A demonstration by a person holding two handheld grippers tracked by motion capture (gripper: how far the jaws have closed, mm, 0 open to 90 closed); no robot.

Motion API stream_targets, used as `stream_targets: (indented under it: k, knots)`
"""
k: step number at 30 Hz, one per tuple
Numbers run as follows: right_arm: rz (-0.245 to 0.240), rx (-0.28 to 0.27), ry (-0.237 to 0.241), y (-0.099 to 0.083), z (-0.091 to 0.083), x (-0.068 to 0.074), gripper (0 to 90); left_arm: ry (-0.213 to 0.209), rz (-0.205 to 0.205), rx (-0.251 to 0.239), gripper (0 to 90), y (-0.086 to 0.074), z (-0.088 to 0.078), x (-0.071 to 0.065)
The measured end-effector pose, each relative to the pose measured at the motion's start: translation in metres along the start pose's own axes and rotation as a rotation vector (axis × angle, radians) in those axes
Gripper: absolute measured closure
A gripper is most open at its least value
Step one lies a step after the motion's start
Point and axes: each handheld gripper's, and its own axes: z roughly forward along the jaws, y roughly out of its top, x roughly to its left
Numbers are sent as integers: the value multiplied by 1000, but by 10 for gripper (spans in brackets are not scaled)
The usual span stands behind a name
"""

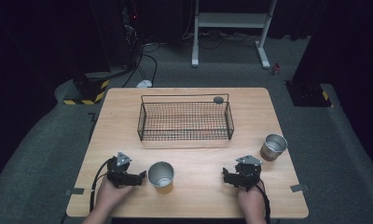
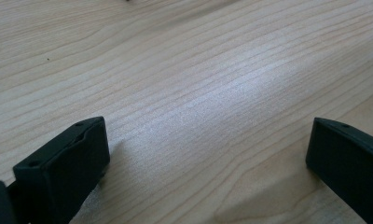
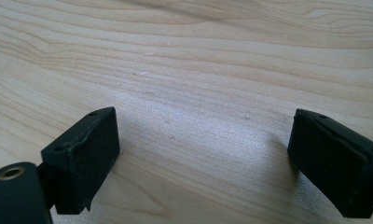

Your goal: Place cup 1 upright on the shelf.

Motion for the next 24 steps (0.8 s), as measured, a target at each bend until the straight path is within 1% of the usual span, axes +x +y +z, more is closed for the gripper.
stream_targets:
  k: [6,9,11,14,17,18,19,20,21,22,23,24]
  knots:
    - [-3,0,-1,0,0,0,87,-7,-2,9,0,1,0,0]
    - [0,0,-4,0,0,0,86,-5,13,11,0,1,0,1]
    - [1,0,-5,0,0,1,86,-17,15,12,0,1,-1,0]
    - [0,2,-5,0,0,1,86,-18,16,11,0,0,-1,-1]
    - [-1,2,-5,0,0,1,85,-16,13,2,0,1,-2,0]
    - [-1,1,-5,0,0,0,86,-21,5,2,0,1,-2,0]
    - [-1,2,-5,0,0,0,85,-18,15,1,0,1,-2,2]
    - [-1,2,-5,0,0,0,85,-18,15,1,0,1,-2,2]
    - [-1,2,-5,0,0,0,86,-22,11,-11,0,2,-4,1]
    - [-1,1,-4,0,0,0,85,-20,16,-19,0,3,-5,1]
    - [-1,1,-4,0,0,0,85,-24,7,-27,0,3,-6,2]
    - [-1,1,-4,0,0,0,85,-24,7,-27,0,3,-6,2]
